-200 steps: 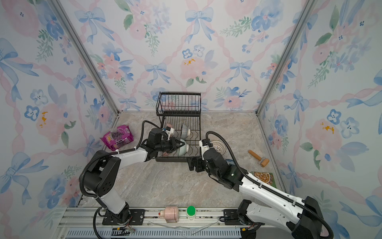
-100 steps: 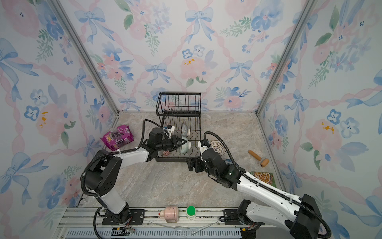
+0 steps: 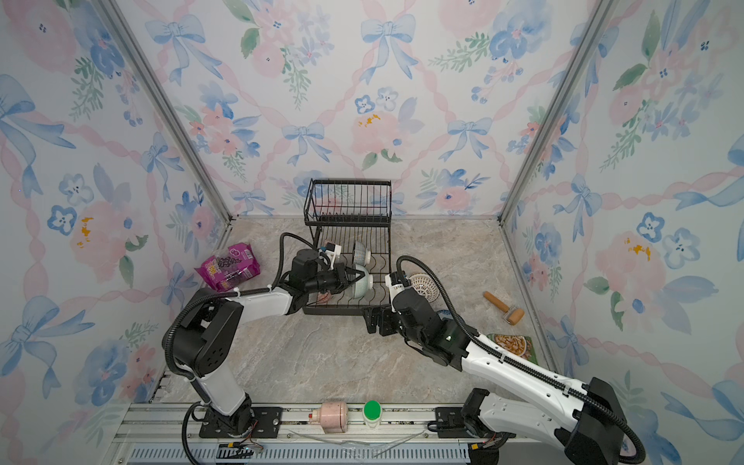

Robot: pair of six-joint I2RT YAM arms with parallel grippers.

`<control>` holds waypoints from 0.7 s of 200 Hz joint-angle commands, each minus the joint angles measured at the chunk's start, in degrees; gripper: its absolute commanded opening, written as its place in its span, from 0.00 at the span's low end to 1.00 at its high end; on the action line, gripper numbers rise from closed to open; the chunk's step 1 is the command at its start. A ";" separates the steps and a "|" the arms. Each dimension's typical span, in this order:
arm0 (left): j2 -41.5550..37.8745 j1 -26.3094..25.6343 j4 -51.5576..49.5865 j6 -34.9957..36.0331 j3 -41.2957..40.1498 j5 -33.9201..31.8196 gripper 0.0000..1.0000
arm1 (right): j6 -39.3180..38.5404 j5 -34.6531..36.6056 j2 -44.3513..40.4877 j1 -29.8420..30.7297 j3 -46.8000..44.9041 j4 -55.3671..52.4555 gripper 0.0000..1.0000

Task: Load bowls into a dish rack
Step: Place the bowl in the dish rack.

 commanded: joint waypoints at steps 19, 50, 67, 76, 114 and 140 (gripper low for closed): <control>1.12 -0.93 7.02 -1.68 -0.33 0.60 0.00 | -0.10 -0.69 0.38 -0.29 -0.02 0.23 0.96; 1.80 -0.83 7.07 -2.09 -0.67 0.17 0.00 | 0.06 -0.52 -0.16 -0.22 -0.26 0.12 0.96; 2.16 -0.69 6.77 -2.70 -0.94 0.20 0.00 | 0.15 -0.43 -0.56 -0.29 -0.59 0.10 0.96; 2.69 -0.60 6.76 -2.90 -1.03 0.41 0.00 | 0.15 -0.43 -0.66 -0.27 -0.69 0.11 0.96; 3.52 -0.40 6.52 -2.21 -1.25 0.51 0.00 | 0.15 -0.34 -1.19 -0.20 -0.86 -0.23 0.96; 3.62 0.01 6.36 -1.90 -1.64 0.42 0.00 | 0.23 -0.12 -1.36 -0.20 -1.20 0.28 0.96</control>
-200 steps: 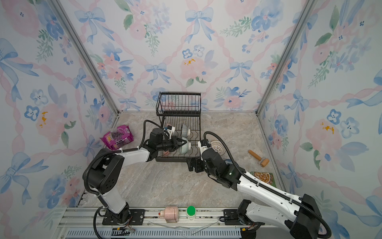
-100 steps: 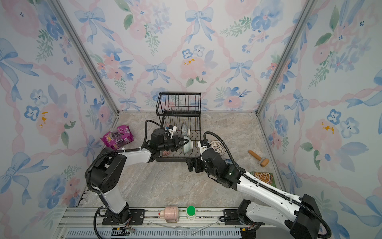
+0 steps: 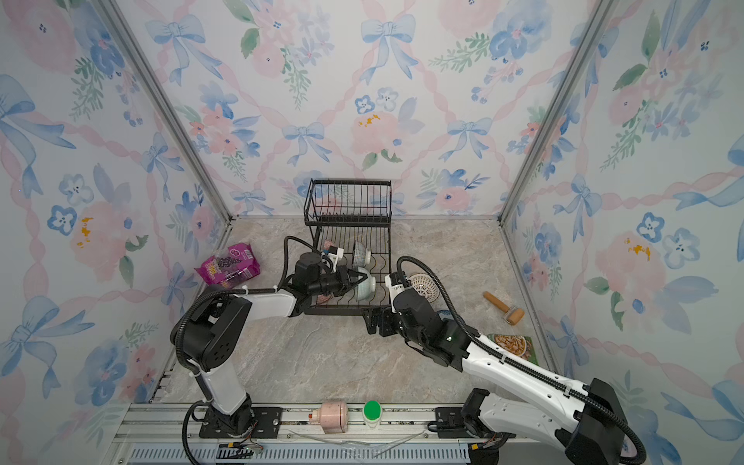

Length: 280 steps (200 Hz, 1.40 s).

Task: Load bowls into a dish rack
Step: Place the bowl in the dish rack.

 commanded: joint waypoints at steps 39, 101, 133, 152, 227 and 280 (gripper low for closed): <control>1.56 0.63 5.26 0.19 -0.69 1.21 0.00 | 0.06 -0.19 -0.03 -0.11 -0.20 0.18 0.96; 3.70 1.32 10.96 -4.83 -1.78 2.15 0.00 | -0.18 -0.28 -0.05 -0.11 -0.33 0.53 0.96; 3.81 1.35 11.42 -5.38 -1.46 2.73 0.00 | -0.16 -0.36 -0.22 -0.11 -0.47 0.54 0.96; 2.39 1.44 5.73 -3.24 -1.20 2.02 0.00 | -0.12 -0.28 -0.46 -0.11 -0.72 0.62 0.96; 0.66 0.84 -5.95 5.68 0.98 2.05 0.00 | 0.23 -0.23 -1.53 0.40 -1.46 0.98 0.96; 0.82 0.43 -3.68 2.79 0.56 1.46 0.04 | 0.41 0.91 -3.11 0.94 -1.86 0.01 0.96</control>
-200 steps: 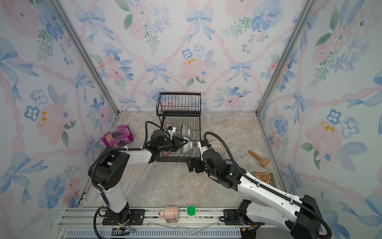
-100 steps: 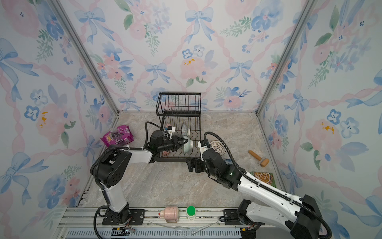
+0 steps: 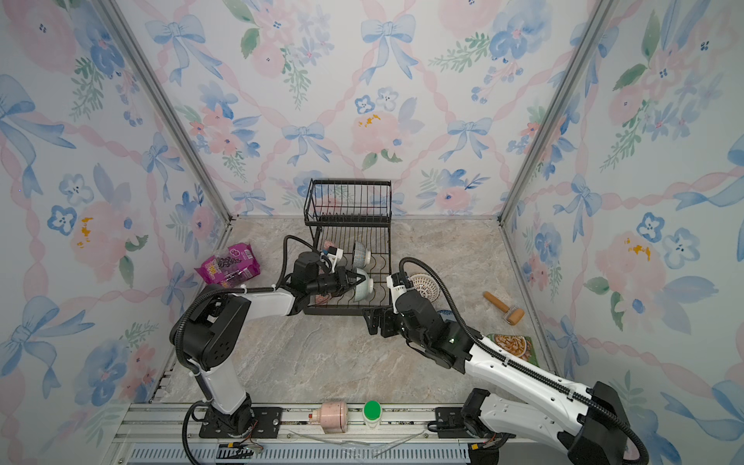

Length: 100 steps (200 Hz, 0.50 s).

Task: Load bowls into a dish rack
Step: Place the bowl in the dish rack.

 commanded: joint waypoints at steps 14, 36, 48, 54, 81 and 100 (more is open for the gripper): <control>-0.60 -0.75 -4.28 1.52 0.39 -2.17 0.05 | 0.34 0.95 -1.77 0.53 -1.49 -0.26 0.96; -1.64 -0.63 -6.35 3.42 0.79 -2.52 0.08 | 0.34 0.67 -1.65 0.53 -1.54 -0.17 0.96; -1.89 -0.64 -7.13 3.96 1.13 -2.47 0.09 | 0.35 0.51 -1.43 0.57 -1.45 -0.08 0.96; -2.04 -0.73 -7.57 4.34 1.30 -2.50 0.09 | 0.37 0.48 -1.33 0.66 -1.50 -0.01 0.96; -3.01 -0.74 -10.43 6.44 2.33 -3.60 0.11 | 0.39 0.66 -1.26 1.01 -1.02 -0.14 0.96; -4.06 -0.71 -12.77 7.86 2.84 -4.67 0.13 | 0.52 0.98 -1.59 1.36 -1.10 -0.42 0.96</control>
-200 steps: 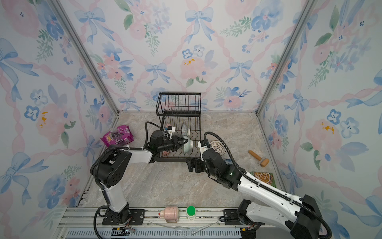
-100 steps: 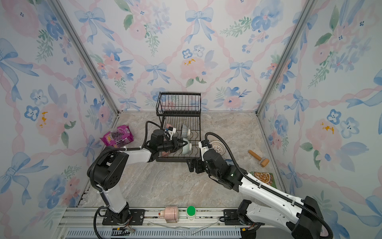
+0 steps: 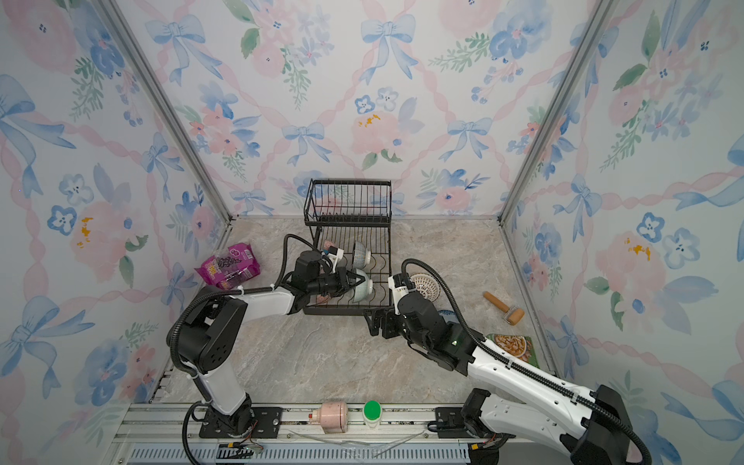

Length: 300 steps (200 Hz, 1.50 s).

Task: Load bowls into a dish rack
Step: Place the bowl in the dish rack.

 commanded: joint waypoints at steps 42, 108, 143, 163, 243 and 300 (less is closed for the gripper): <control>-4.07 -0.21 -8.34 5.43 1.37 -3.75 0.14 | 0.56 1.59 -1.16 1.69 -0.46 -0.61 0.96; -5.46 -0.27 -8.83 6.04 1.21 -4.28 0.18 | 0.74 3.61 -2.15 3.49 -0.14 -1.79 0.96; -6.65 -0.31 -10.66 7.31 1.28 -5.33 0.19 | 1.00 4.68 -2.86 4.25 -0.27 -2.36 0.96; -7.23 -0.16 -11.81 7.77 1.28 -5.82 0.19 | 1.14 4.87 -3.00 4.47 -0.28 -2.45 0.96; -10.30 -0.09 -15.52 9.81 1.20 -7.22 0.19 | 1.36 6.36 -3.20 6.31 -0.18 -2.58 0.96; -13.10 0.03 -17.39 10.97 0.41 -8.32 0.20 | 1.36 6.31 -3.37 7.18 -0.09 -2.80 0.96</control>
